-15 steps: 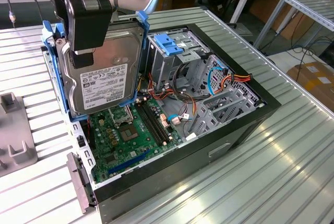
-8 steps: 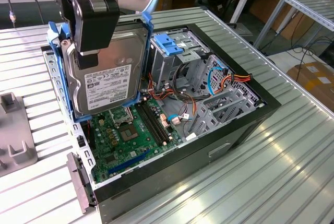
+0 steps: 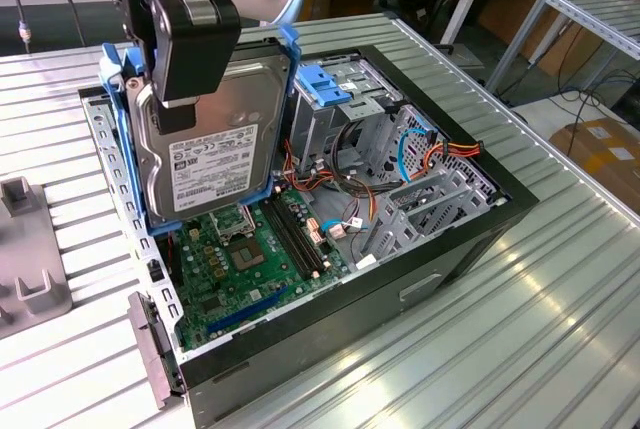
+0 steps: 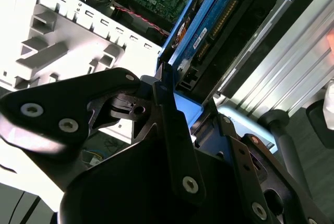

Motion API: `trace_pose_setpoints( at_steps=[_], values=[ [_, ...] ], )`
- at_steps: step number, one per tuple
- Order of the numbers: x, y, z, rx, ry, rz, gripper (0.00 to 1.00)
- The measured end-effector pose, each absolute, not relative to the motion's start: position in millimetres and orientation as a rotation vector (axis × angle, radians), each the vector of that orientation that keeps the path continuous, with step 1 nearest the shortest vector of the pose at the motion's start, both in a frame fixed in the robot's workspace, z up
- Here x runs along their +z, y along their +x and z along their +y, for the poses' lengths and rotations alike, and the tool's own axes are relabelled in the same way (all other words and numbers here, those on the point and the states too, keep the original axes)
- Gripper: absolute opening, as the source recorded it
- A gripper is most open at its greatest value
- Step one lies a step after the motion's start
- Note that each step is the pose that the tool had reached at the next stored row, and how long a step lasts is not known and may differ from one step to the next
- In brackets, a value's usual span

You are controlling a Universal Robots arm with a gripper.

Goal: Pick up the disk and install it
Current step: 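Pick up the disk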

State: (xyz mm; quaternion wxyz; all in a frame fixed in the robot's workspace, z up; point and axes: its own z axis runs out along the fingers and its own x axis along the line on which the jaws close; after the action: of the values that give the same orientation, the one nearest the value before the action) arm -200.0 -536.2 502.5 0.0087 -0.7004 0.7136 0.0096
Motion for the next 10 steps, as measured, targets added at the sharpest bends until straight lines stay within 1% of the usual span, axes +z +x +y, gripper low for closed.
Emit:
trace_pose_setpoints(
  at_steps=[10],
  values=[
    [502.3,-195.9,-539.5,0.030,-2.188,2.230,0.37]
  ],
)
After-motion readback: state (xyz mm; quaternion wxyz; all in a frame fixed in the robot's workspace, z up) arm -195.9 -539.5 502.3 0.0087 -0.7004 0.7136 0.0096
